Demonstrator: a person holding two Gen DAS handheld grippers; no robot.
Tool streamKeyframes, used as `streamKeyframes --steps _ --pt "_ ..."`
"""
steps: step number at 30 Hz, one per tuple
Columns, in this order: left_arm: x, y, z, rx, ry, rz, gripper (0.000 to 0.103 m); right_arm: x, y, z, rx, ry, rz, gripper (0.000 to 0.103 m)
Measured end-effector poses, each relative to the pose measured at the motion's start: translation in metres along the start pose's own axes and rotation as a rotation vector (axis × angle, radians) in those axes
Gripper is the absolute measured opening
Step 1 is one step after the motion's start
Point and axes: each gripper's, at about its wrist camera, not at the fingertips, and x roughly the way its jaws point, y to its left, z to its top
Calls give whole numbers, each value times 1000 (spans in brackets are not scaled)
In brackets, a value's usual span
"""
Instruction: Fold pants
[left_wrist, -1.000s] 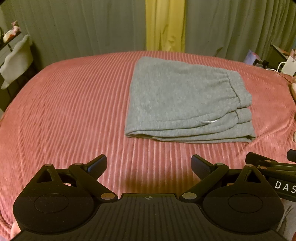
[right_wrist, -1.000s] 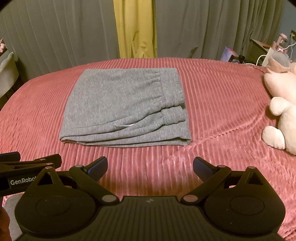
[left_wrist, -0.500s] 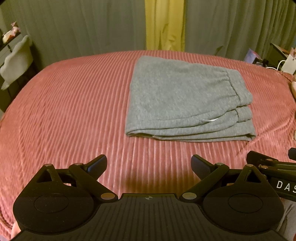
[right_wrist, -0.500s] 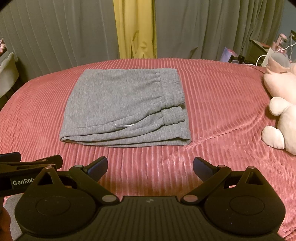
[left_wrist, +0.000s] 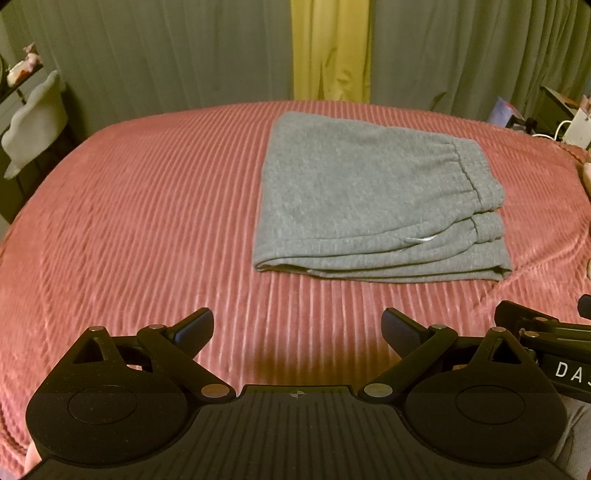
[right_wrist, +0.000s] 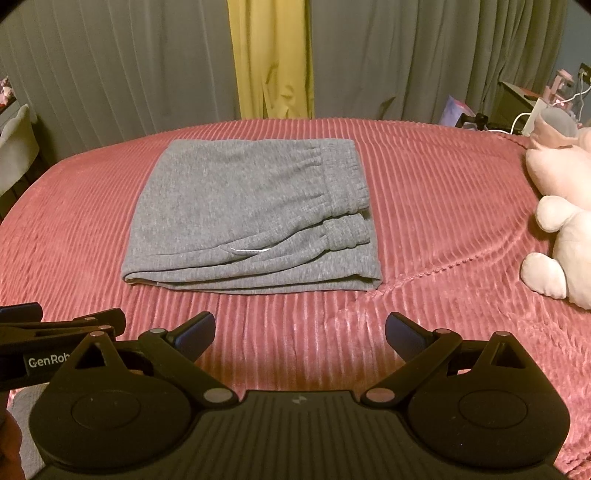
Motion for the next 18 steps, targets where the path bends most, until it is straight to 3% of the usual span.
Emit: streamKeyframes --steps 18 --pt "1 0 0 3 5 9 100 0 -1 0 1 3 7 99"
